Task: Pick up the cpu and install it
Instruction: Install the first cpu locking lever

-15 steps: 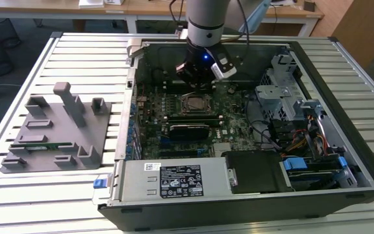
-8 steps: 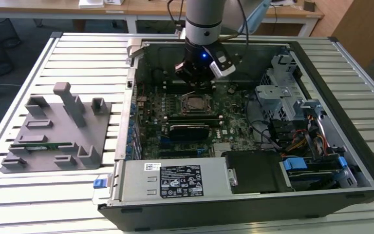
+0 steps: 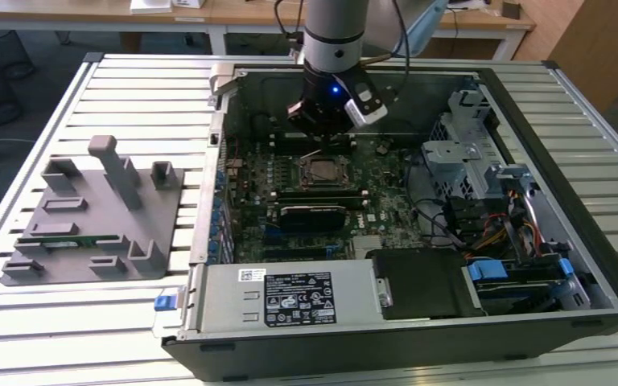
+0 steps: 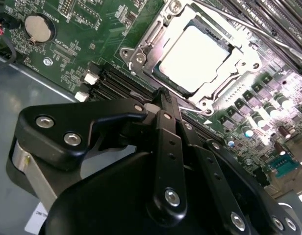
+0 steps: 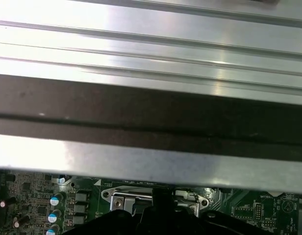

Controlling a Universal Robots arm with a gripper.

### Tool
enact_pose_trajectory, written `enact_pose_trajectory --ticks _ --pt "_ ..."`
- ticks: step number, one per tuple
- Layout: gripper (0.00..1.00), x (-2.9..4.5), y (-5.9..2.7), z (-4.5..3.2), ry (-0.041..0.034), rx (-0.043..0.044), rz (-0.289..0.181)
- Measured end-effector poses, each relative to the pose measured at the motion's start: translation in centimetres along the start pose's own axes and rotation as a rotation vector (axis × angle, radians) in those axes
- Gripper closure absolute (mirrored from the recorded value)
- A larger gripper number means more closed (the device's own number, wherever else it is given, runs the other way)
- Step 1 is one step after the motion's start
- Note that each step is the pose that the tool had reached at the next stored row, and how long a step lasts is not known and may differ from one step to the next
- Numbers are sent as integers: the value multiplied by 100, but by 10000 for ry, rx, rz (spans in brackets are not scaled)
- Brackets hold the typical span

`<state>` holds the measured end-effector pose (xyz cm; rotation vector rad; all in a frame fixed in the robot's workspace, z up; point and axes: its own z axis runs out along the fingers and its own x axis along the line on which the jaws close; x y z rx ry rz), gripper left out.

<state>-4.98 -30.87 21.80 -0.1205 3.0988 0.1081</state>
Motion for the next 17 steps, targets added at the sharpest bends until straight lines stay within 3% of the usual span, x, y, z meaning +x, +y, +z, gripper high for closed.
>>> enact_pose_trajectory --ticks 9,17 --pt "89 31 25 -81 -95 5 -6" --pt "89 21 52 -67 -100 -2 -141"
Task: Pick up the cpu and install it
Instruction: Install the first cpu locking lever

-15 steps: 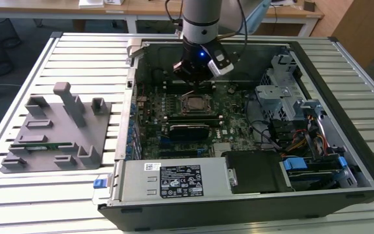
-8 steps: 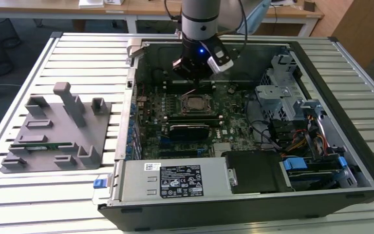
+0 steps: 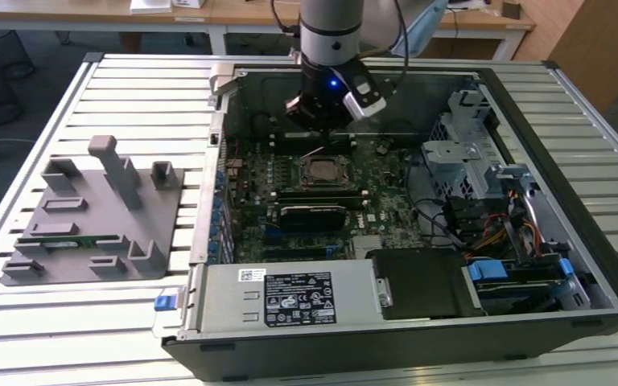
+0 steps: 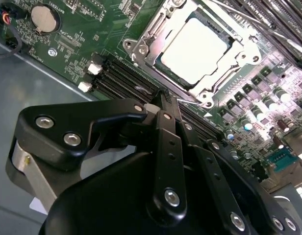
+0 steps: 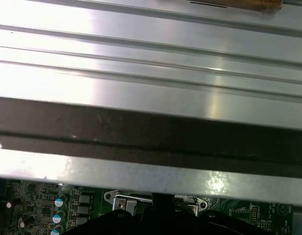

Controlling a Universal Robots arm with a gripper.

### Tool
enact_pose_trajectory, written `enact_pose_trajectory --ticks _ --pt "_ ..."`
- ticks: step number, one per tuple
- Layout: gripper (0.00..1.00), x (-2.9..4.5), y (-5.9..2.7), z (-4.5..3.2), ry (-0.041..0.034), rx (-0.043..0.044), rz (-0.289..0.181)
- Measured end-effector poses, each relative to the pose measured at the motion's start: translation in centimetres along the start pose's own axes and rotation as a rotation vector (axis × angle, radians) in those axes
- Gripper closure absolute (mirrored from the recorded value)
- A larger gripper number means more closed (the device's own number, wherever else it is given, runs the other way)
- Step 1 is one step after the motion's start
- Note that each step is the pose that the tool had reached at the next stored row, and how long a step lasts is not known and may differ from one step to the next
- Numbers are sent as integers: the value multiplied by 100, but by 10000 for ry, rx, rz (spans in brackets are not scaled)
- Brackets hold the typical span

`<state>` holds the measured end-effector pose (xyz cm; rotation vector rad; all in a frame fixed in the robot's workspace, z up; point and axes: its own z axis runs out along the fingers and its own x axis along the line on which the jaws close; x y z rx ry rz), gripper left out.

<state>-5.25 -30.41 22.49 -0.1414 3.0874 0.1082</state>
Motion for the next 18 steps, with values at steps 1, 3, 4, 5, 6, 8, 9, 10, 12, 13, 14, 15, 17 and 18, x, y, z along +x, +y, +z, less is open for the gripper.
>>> enact_pose_trajectory --ticks 1,3,4,5,6,8,9,10,12,13,14,15,17,18 --pt "89 -12 0 4 1 0 -9" --pt "89 -52 0 13 3 2 -12" --pt "89 -70 -1 20 2 1 -12" --pt "89 -80 -1 26 1 0 -13" --pt "89 -86 -1 35 2 1 -13" --pt "89 -91 -2 60 2 1 -13" --pt "89 -93 -1 74 2 1 -12" --pt "89 -97 -1 90 2 1 -13" --pt "89 -102 -4 121 2 1 -13" --pt "89 -106 -5 136 2 1 -13" --pt "89 -109 -7 151 3 2 -13" --pt "89 -112 -8 169 3 3 -13" --pt "89 -118 -11 204 2 1 -13" --pt "89 -121 -13 221 3 2 -12"
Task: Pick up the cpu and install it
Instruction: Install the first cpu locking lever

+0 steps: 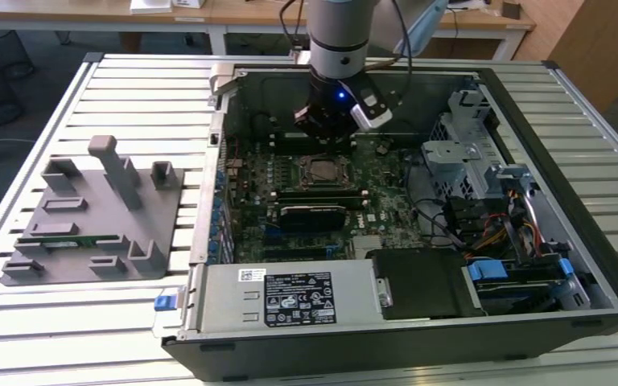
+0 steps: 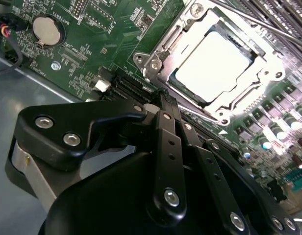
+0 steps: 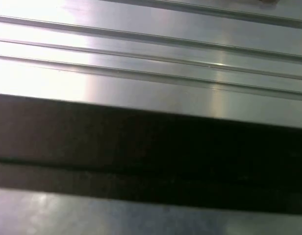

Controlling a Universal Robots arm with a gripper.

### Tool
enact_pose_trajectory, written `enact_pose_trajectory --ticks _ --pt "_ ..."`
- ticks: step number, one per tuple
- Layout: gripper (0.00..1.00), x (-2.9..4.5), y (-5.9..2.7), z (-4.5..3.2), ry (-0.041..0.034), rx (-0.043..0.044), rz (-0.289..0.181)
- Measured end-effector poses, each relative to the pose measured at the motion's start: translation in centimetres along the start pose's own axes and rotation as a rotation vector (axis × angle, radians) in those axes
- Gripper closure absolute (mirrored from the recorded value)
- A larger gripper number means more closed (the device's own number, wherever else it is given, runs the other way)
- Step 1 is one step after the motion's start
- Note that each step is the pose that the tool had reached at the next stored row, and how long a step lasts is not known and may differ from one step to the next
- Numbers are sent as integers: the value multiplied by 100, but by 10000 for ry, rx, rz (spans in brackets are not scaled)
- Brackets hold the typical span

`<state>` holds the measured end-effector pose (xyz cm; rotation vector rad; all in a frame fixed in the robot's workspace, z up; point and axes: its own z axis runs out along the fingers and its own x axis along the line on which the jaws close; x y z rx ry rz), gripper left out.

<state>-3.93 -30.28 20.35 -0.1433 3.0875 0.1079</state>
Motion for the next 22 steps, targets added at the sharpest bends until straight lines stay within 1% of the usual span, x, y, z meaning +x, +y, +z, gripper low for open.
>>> enact_pose_trajectory --ticks 3,7,11,16,19,22 --pt "89 -15 -4 40 -1 -1 0" --pt "89 -29 -7 68 -1 -1 0" --pt "89 -29 -7 67 0 -3 0" --pt "89 -31 -5 28 0 -6 0" --pt "89 -31 -5 26 -2 -5 0" --pt "89 -31 -10 37 3 38 -3"
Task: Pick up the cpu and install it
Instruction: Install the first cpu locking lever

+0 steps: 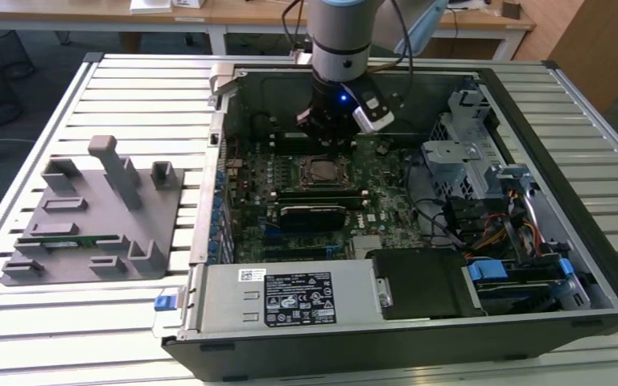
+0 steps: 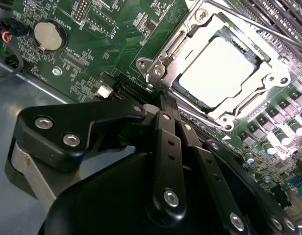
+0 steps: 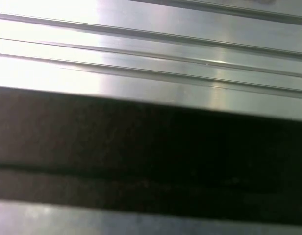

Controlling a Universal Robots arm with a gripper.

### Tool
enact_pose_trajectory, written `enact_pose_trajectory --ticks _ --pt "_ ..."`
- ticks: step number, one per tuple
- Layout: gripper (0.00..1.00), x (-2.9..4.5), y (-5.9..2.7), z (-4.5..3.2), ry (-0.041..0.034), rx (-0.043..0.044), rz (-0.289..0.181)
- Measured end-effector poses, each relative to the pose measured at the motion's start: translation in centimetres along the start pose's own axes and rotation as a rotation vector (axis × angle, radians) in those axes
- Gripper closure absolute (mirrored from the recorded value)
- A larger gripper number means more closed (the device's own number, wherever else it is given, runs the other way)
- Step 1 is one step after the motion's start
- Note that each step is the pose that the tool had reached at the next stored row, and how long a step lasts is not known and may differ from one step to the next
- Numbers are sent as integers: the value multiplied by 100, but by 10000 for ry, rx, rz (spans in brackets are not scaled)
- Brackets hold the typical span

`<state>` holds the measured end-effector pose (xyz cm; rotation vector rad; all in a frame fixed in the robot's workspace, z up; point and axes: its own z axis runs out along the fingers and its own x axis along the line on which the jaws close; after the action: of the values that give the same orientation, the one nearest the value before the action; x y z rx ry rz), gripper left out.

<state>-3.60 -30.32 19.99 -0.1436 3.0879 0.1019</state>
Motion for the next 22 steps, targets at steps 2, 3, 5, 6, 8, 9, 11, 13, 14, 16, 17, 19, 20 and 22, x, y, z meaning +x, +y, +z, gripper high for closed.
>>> enact_pose_trajectory --ticks 2,3,5,6,8,9,11,13,14,16,17,19,20,22 --pt "89 1 -4 12 5 50 -3" --pt "89 2 -6 14 10 84 -3" --pt "89 2 -9 15 20 163 -7" --pt "89 2 -10 16 25 201 -7" --pt "89 2 -10 17 31 235 -10" --pt "89 2 -10 17 30 236 -10" --pt "89 2 -10 17 33 235 -10" --pt "89 2 -9 8 32 220 -8" --pt "89 1 -8 -7 31 206 -7" --pt "89 0 -7 -31 28 192 -7" --pt "89 -1 -7 -32 27 189 -8" --pt "89 -1 -6 -32 28 191 -7" --pt "89 -1 -7 -29 30 204 -9" --pt "89 0 -8 -15 35 231 -10"
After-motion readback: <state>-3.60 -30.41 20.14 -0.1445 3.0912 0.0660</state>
